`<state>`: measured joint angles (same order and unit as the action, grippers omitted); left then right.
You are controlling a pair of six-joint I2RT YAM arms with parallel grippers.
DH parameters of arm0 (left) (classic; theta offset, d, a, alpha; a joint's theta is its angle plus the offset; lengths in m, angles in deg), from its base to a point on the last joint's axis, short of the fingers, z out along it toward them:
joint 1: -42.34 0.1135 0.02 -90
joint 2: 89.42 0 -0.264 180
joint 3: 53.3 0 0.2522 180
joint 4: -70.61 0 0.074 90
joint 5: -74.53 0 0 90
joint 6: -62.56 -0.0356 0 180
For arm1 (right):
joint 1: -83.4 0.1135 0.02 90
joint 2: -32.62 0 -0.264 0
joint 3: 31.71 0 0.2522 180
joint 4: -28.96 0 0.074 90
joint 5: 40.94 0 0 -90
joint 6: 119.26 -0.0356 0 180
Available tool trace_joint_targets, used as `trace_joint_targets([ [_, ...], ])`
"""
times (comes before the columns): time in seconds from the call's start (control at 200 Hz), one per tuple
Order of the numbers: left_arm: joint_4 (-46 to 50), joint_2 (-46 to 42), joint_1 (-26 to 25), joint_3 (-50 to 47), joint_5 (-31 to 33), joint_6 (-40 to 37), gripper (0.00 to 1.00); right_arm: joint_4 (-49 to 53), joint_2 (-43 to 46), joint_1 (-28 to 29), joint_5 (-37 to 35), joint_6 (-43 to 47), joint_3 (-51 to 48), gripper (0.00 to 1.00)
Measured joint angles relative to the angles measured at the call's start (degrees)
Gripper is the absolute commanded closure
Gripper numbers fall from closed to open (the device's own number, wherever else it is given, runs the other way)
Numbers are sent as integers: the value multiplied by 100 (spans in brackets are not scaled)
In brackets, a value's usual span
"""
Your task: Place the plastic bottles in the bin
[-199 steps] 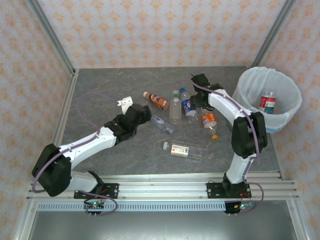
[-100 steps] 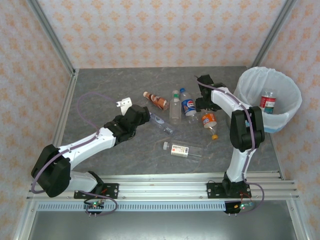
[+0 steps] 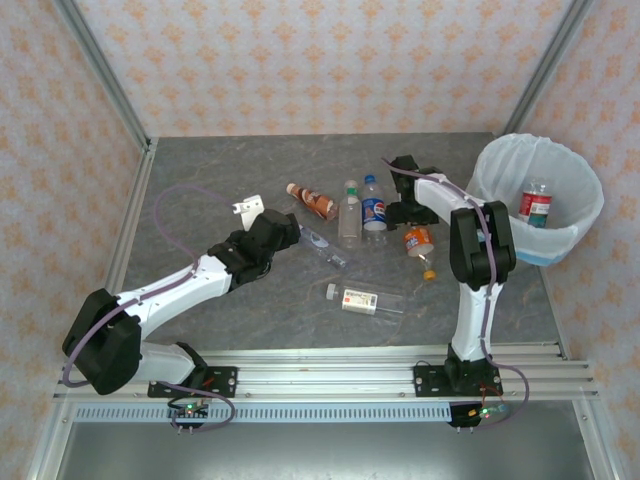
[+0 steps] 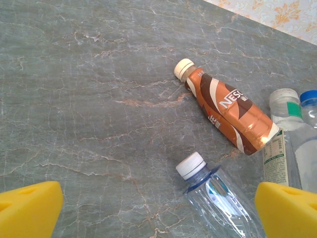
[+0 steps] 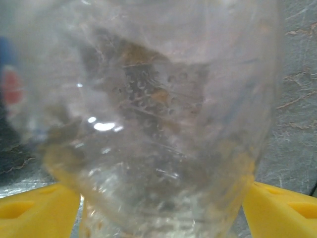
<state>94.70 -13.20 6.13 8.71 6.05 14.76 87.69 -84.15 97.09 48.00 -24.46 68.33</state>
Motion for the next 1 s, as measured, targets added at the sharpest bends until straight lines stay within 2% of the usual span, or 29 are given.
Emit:
trace_joint_targets([
  [0.355,31,0,0,0,0,2,0,-129,-142,-177,435,131,-2,15],
  [0.631,59,0,0,2,0,26,0,-236,-146,-212,673,186,-11,30],
  [0.821,59,0,0,0,-2,44,0,-319,-146,-212,638,184,-22,28],
  [0.876,59,0,0,0,-2,44,0,-345,-146,-212,619,190,-28,37],
  [1.001,59,0,0,2,-2,44,0,-439,-81,-212,535,149,-94,41],
])
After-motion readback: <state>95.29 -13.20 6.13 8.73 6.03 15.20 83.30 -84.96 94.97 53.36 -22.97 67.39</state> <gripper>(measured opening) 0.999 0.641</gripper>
